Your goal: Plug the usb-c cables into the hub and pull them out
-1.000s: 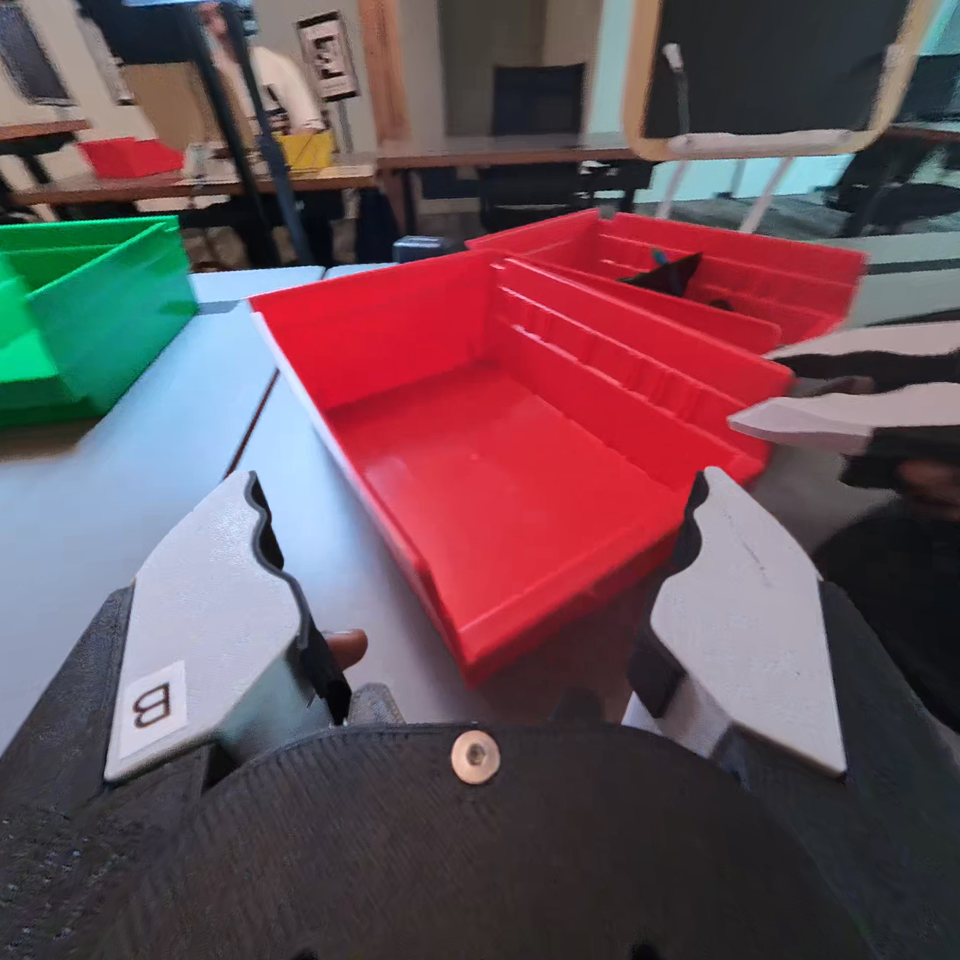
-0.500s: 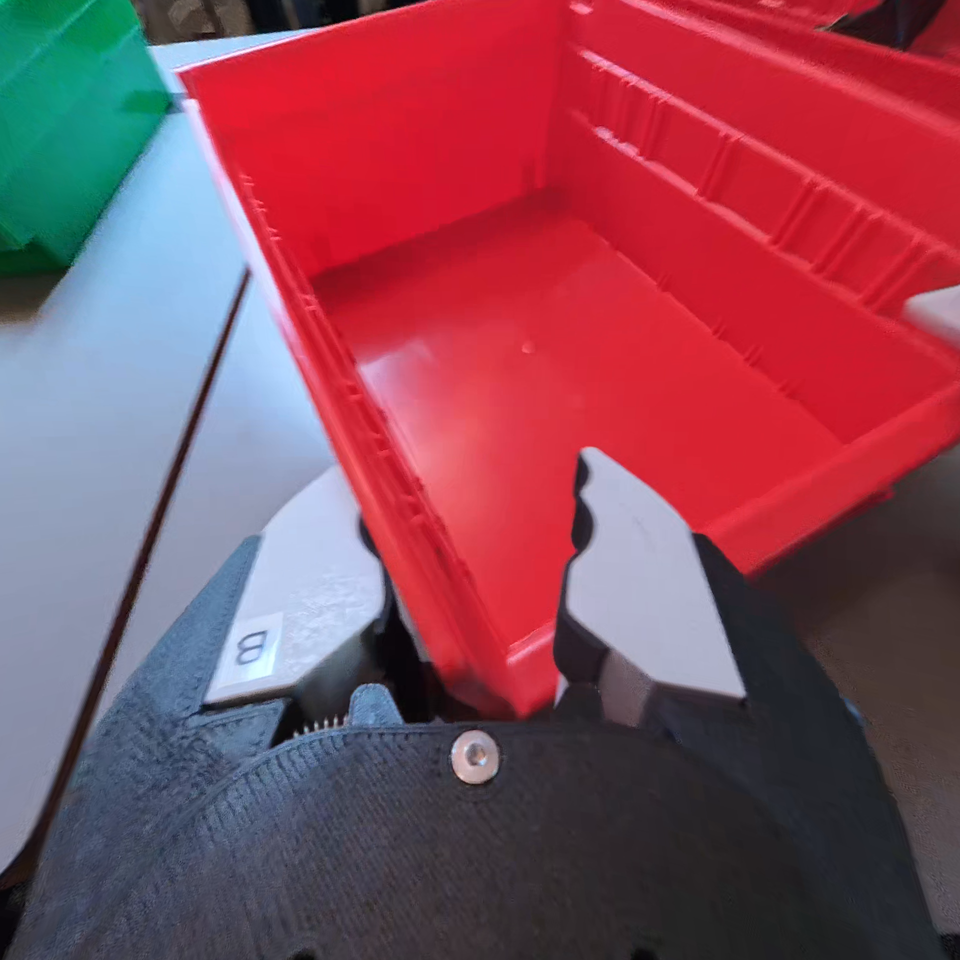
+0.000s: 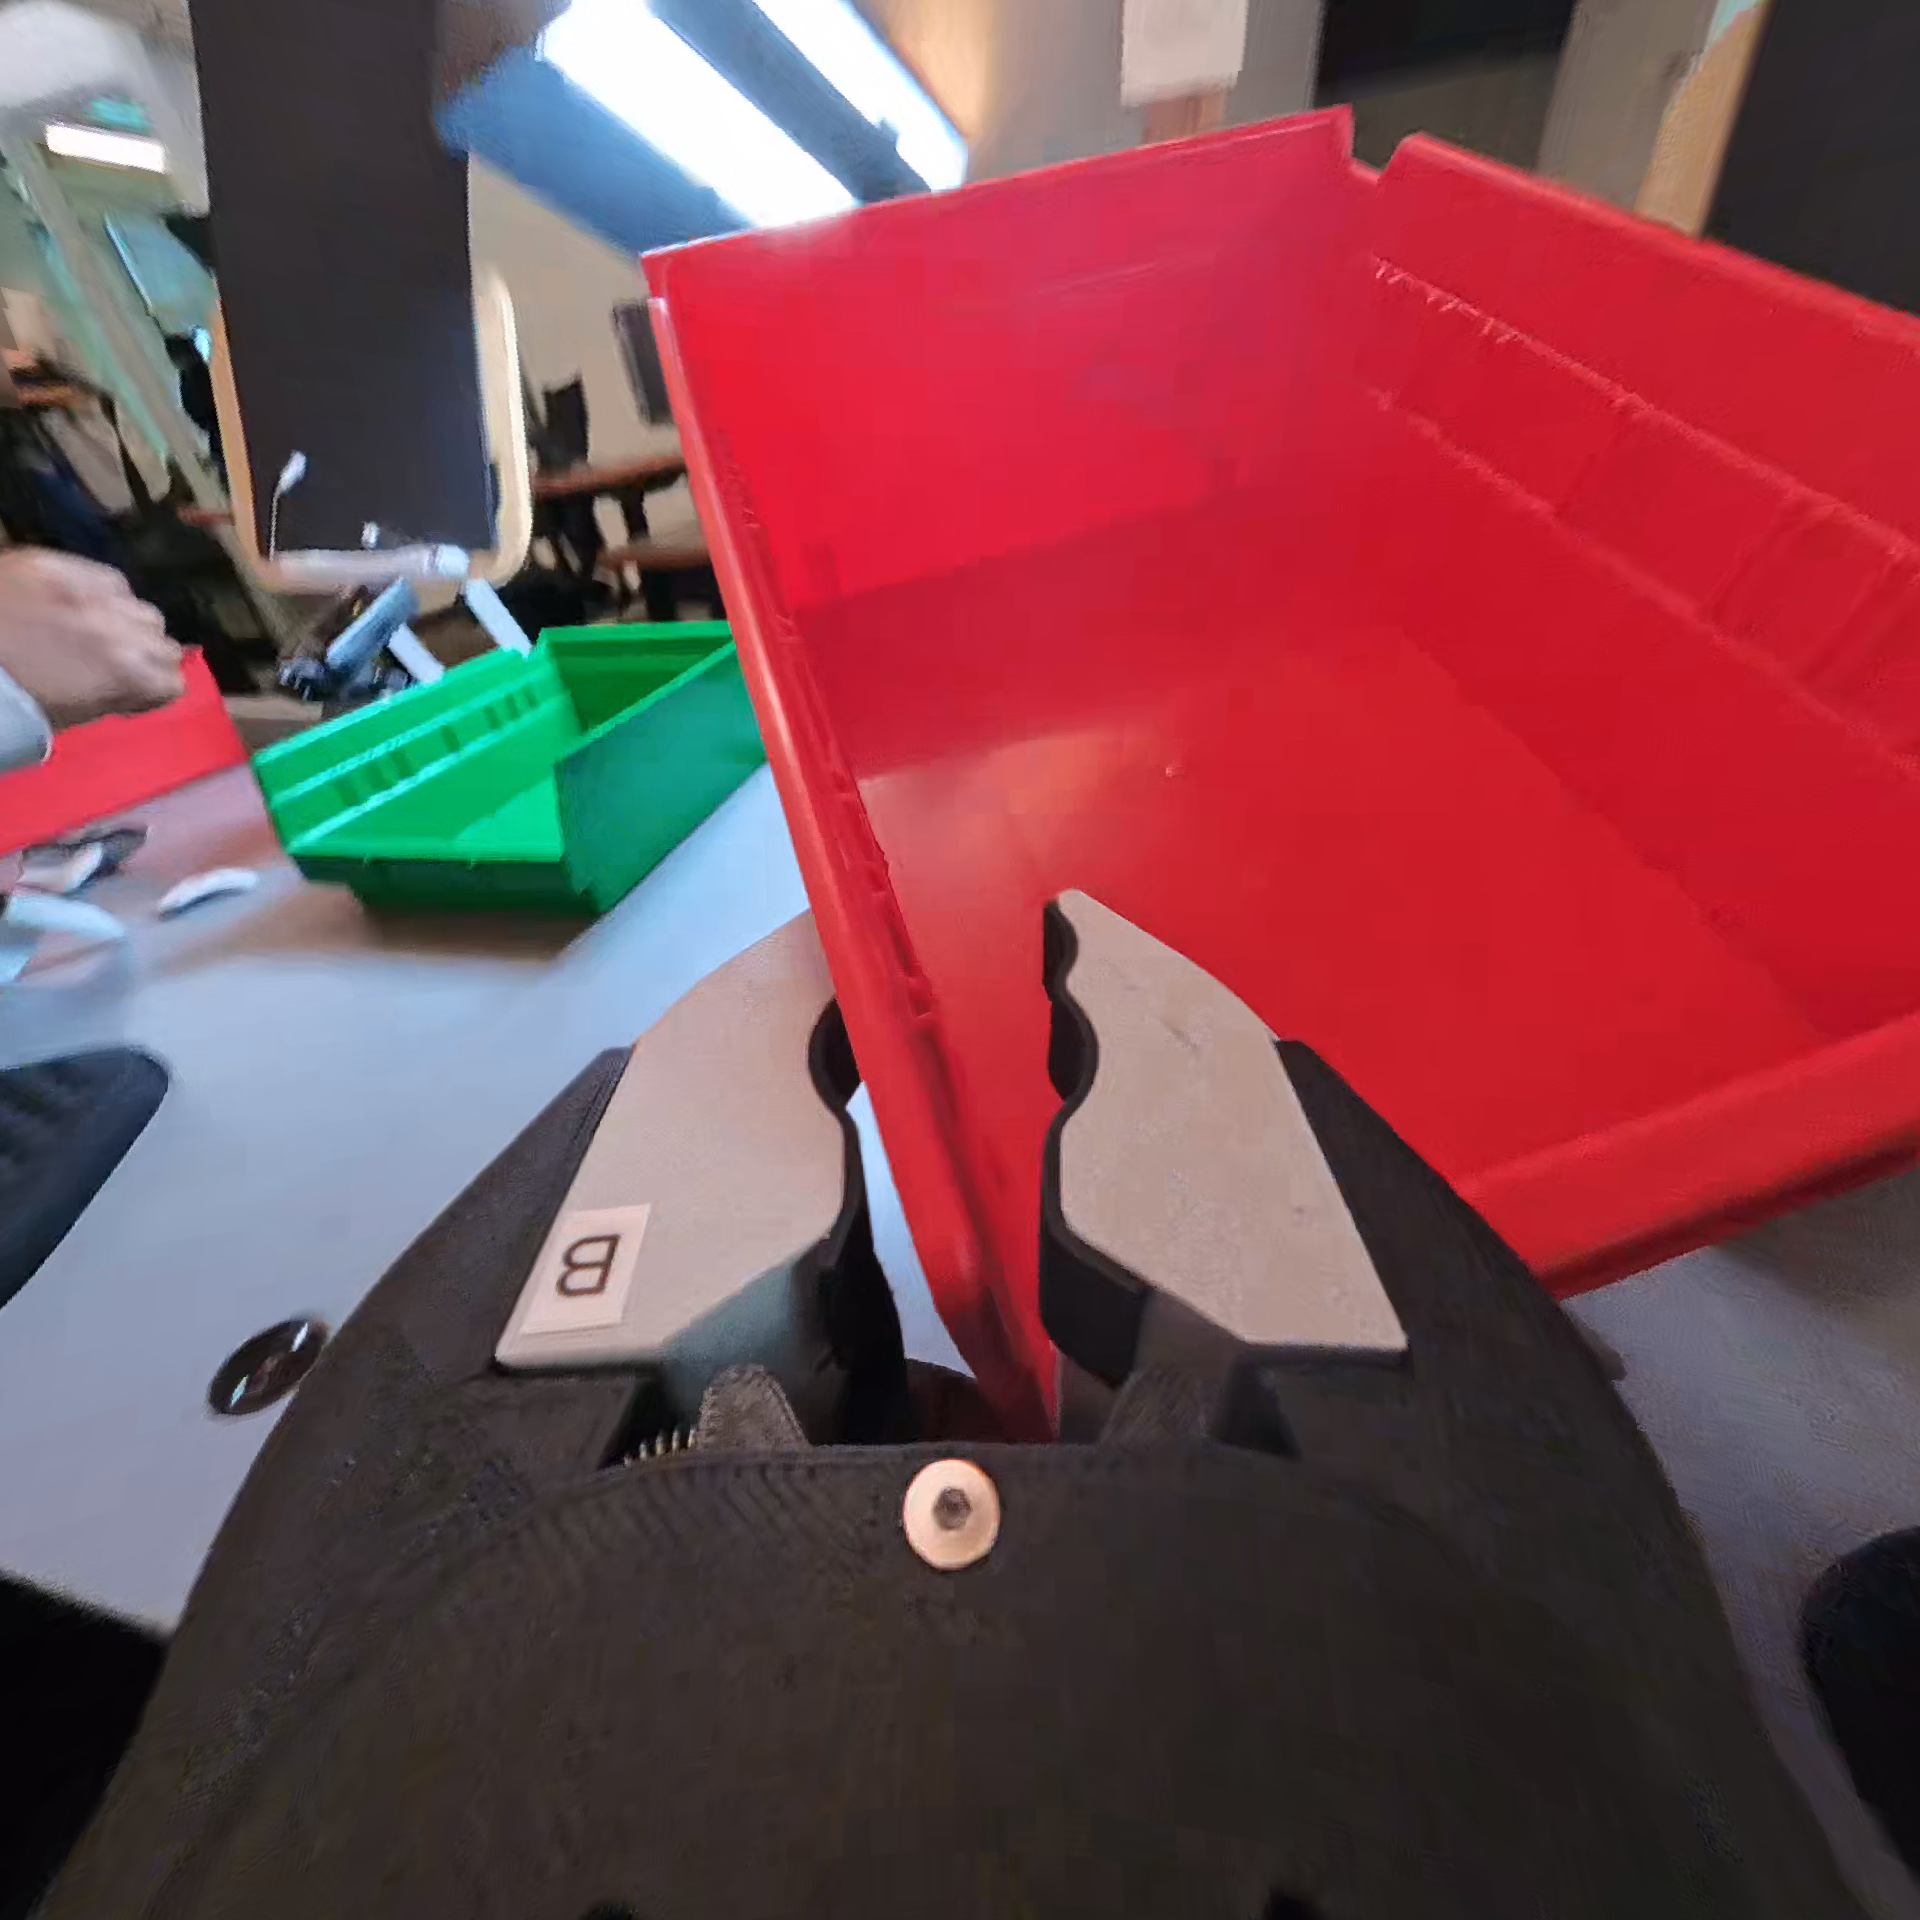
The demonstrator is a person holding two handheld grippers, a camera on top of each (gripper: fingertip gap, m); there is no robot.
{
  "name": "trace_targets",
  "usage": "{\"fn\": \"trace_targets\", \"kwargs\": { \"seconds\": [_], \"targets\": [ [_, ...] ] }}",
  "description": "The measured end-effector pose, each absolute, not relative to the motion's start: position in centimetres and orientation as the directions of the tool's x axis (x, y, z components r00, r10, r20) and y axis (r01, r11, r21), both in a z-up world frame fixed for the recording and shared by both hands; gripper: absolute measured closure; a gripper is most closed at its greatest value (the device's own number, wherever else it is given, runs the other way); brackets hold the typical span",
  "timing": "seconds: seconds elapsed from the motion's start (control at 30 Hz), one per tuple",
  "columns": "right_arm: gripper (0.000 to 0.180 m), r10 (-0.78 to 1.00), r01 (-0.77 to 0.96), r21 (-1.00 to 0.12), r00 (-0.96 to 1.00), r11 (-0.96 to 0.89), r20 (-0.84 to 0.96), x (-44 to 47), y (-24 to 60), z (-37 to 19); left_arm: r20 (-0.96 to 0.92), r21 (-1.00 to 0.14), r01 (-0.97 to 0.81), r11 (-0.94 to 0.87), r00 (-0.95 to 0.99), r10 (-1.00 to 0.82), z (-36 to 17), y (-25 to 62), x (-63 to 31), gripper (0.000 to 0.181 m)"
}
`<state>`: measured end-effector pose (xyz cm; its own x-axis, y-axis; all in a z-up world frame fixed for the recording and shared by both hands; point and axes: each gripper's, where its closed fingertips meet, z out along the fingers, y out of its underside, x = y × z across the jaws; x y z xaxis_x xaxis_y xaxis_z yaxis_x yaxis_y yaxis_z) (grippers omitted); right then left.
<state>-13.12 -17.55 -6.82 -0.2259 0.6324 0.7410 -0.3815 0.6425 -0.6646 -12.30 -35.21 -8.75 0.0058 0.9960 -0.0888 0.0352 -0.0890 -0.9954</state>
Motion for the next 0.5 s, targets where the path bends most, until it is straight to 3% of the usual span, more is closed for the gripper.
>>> {"fn": "trace_targets", "kwargs": {
  "seconds": [0.23,0.37,0.5],
  "targets": [
    [0.164,0.652,-0.314,-0.626,-0.028,0.714,0.758,-9.0,-3.9,-3.5,-0.121,-0.978,-0.203,-0.053,0.339,0.933,-4.2,-20.1,-11.6,0.132],
    [0.165,0.737,-0.196,-0.721,0.019,0.665,0.675,-6.1,5.5,-4.5,-0.108,-0.990,-0.130,-0.046,0.528,0.842,-5.5,-9.6,-11.2,0.130],
    [0.167,0.761,-0.107,-0.757,0.190,0.644,0.620,-3.6,14.0,-5.6,-0.087,-0.996,-0.079,-0.047,0.651,0.754,-7.4,-0.3,-11.5,0.131]
  ]
}}
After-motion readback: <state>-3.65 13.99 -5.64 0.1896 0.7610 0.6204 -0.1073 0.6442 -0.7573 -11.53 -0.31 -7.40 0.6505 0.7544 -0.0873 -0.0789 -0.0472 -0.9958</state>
